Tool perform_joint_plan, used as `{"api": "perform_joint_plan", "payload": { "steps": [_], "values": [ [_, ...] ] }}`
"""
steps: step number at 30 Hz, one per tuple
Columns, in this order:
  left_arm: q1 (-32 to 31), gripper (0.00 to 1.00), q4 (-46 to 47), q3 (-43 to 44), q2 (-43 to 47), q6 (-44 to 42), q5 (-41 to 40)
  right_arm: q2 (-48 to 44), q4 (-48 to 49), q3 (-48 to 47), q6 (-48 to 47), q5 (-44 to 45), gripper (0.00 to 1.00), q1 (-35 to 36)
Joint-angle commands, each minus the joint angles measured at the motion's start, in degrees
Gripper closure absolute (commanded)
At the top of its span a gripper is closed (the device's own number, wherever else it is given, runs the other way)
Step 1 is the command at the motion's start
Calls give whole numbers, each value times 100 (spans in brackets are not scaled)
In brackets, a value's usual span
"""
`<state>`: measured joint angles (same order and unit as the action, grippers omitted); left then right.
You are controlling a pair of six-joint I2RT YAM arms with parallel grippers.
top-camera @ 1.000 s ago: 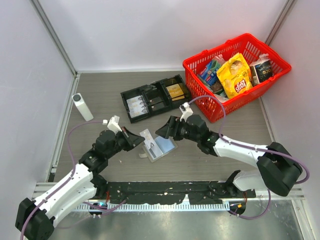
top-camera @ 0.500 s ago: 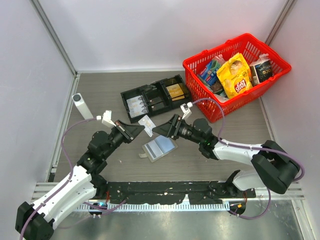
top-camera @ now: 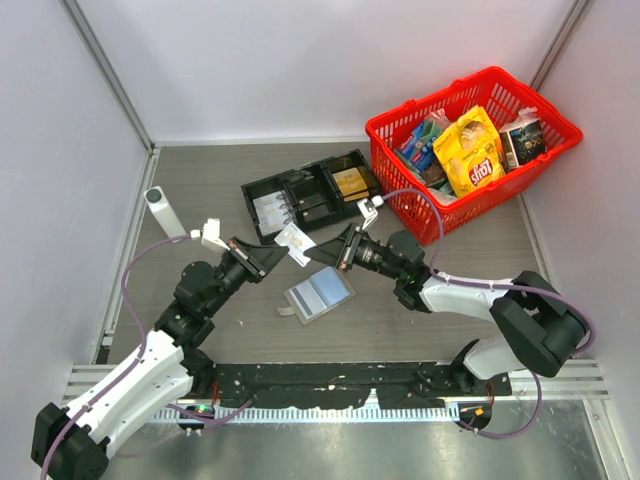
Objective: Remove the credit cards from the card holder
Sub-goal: Remove the credit card from the card holder.
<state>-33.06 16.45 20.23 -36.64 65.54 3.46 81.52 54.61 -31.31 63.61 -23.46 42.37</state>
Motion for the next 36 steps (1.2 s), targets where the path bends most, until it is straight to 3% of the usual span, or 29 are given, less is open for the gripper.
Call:
{"api": "perform_joint_plan", "payload": {
  "steps": [1,7,10,14,20,21,25,30,36],
  "values": [
    [36,95,-342,437,17,-453,14,-92,463,-226,-7,-237,94,-185],
    [317,68,-1871,1289,-71,-1700,285,-486,-20,-270,-208,-632,99,-484],
    [729,55,-2434,1807,-290,-2272,742,-724,-766,-480,-576,-808,99,-580],
    [1213,39,-3024,2624,-957,-3045,1655,-1041,-2074,-1024,-1270,-1291,99,-686],
    [1293,27,-3692,4074,-1994,-4153,3255,-1261,-4641,-2254,-2914,-2030,99,-704],
    [1293,18,-3823,4242,-2152,-4311,3527,-1339,-5061,-2344,-3160,-2074,99,-704],
    [1302,18,-4000,4691,-2488,-4716,4486,-1559,-5776,-2687,-3592,-2206,99,-704],
    [1293,22,-3719,4727,-2549,-4866,5505,-1726,-5927,-2749,-3689,-2391,99,-704],
    [1293,35,-3359,4595,-2681,-4770,6157,-1850,-6120,-2863,-3812,-2558,99,-704]
  ]
}}
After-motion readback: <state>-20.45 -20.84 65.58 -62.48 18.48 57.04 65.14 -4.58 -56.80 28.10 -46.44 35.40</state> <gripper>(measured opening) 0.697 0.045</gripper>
